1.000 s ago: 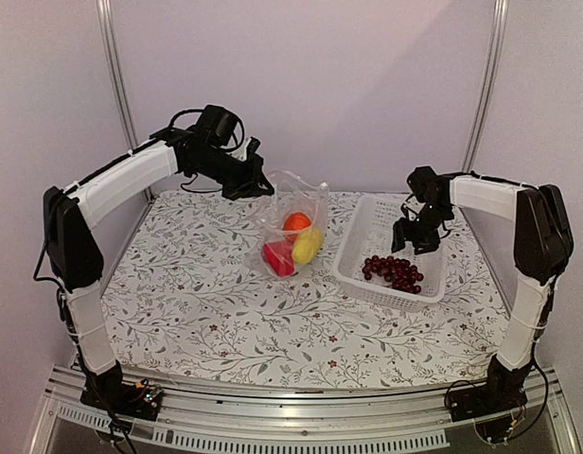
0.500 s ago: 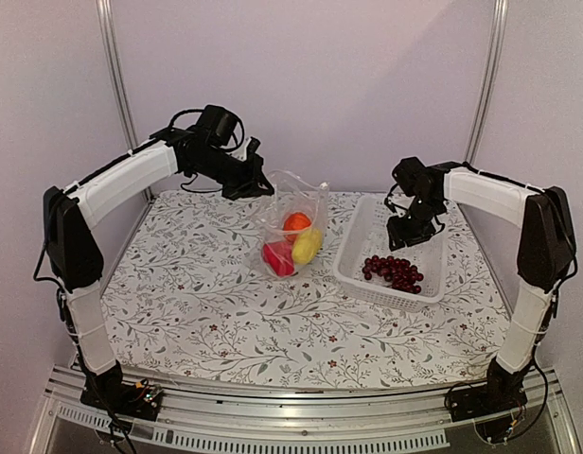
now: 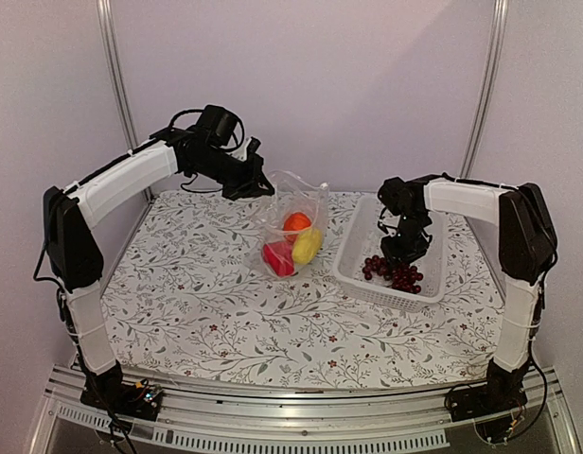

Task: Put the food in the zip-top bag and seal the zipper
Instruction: Pick up the fake fruit from the bin.

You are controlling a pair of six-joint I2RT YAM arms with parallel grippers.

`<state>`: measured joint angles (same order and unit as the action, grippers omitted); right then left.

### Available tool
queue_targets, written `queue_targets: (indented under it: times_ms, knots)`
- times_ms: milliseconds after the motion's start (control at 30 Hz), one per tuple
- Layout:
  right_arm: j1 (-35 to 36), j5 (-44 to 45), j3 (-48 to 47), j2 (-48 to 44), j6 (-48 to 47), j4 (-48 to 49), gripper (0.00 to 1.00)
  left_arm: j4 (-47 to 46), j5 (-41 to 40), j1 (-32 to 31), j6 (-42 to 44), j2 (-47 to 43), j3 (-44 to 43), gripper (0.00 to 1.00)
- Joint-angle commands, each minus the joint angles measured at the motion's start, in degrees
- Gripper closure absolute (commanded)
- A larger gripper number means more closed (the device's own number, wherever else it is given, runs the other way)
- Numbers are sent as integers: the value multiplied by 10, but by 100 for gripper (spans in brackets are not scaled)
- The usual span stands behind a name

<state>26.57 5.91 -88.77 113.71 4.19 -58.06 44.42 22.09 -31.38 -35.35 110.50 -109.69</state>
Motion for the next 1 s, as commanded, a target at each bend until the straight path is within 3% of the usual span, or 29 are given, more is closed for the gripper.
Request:
queue_targets:
  times_ms: [0, 167, 267, 567, 967]
  knots:
    - [1, -21, 1, 35, 6, -15, 43, -2, 4, 5, 2, -12, 9, 100]
    - [1, -50, 6, 54, 13, -12, 42, -2, 4, 5, 3, -13, 9, 100]
    - [1, -43, 1, 51, 20, -8, 61, -2, 3, 5, 1, -15, 10, 100]
    - [-7, -20, -45, 0, 38, -1, 88, -2, 2, 6, -1, -16, 13, 100]
    - [-10, -15, -121, -56, 43, -5, 98, -2, 6, 5, -3, -11, 6, 100]
